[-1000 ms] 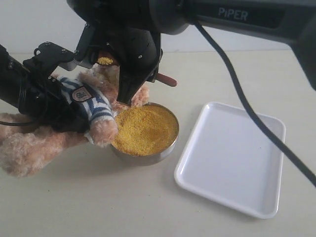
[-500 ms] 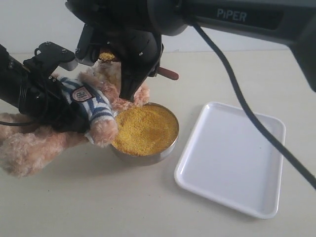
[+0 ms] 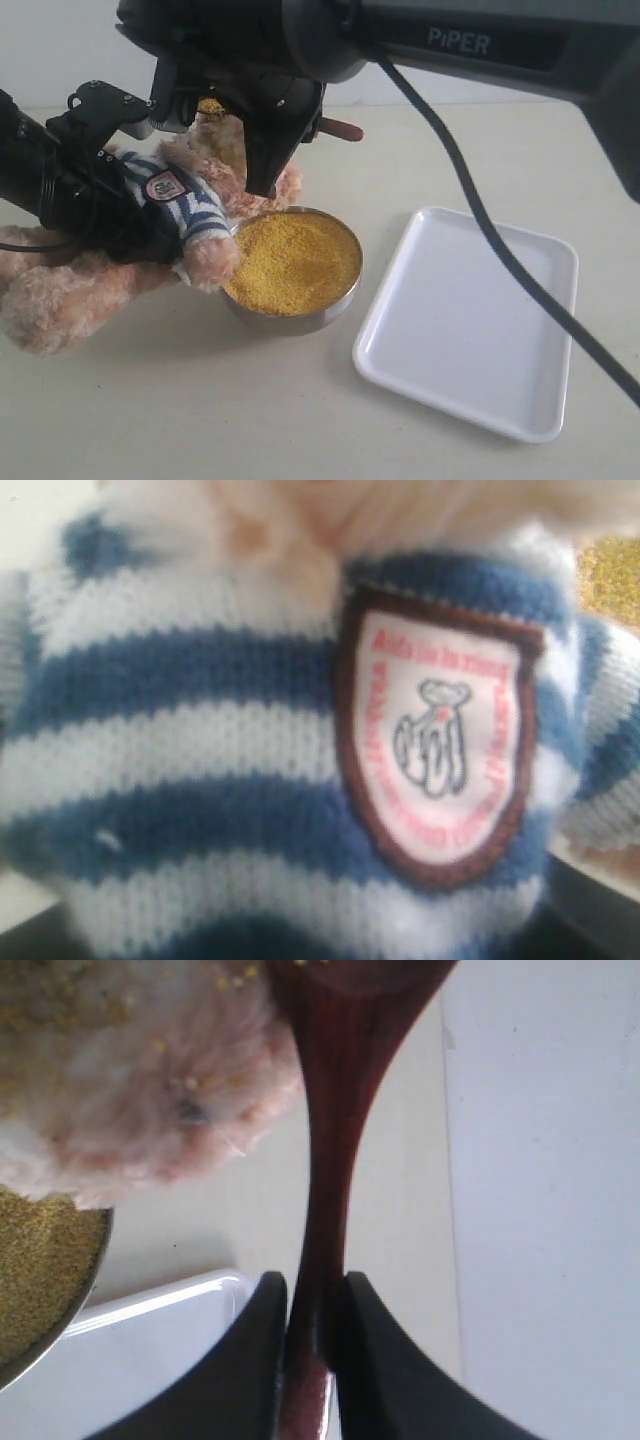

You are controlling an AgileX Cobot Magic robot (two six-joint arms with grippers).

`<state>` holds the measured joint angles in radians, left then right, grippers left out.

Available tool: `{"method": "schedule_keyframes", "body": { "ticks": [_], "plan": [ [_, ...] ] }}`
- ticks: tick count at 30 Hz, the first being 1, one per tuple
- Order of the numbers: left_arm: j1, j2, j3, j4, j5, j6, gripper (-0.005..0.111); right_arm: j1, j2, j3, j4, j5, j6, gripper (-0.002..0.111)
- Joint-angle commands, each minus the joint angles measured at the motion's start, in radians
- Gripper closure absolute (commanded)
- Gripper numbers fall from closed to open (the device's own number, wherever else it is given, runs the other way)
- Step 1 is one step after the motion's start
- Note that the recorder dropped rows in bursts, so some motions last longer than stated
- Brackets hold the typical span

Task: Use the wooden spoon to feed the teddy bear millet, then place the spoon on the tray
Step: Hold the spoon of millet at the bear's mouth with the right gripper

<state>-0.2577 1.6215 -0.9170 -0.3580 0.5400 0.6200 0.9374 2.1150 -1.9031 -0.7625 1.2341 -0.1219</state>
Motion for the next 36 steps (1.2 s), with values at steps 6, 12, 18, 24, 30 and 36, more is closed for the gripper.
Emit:
{"method": "schedule_keyframes", "body": {
  "ticks": [6,12,18,24,30,36],
  "plan": [
    [-0.008,-0.007,-0.007,-0.012,-0.016,-0.002,0.103,0.01,-0.028,-0.004,-0.043,-0.013,0.003,0.109],
    [-0.008,-0.007,-0.007,-0.012,-0.019,-0.002,0.103,0.011,-0.067,-0.004,-0.04,-0.013,-0.001,0.109],
    [-0.008,-0.007,-0.007,-0.012,-0.021,-0.002,0.103,0.014,-0.069,-0.004,-0.017,-0.013,-0.026,0.109],
    [-0.008,-0.007,-0.007,-0.012,-0.024,-0.002,0.103,0.014,-0.069,-0.001,-0.009,-0.013,-0.053,0.109],
    [-0.008,-0.007,-0.007,-0.012,-0.024,-0.007,0.103,0.014,-0.069,-0.001,-0.051,-0.013,-0.053,0.109],
    [-0.008,-0.007,-0.007,-0.012,-0.026,-0.007,0.103,0.014,-0.069,-0.001,-0.107,-0.013,-0.044,0.109]
  ]
}}
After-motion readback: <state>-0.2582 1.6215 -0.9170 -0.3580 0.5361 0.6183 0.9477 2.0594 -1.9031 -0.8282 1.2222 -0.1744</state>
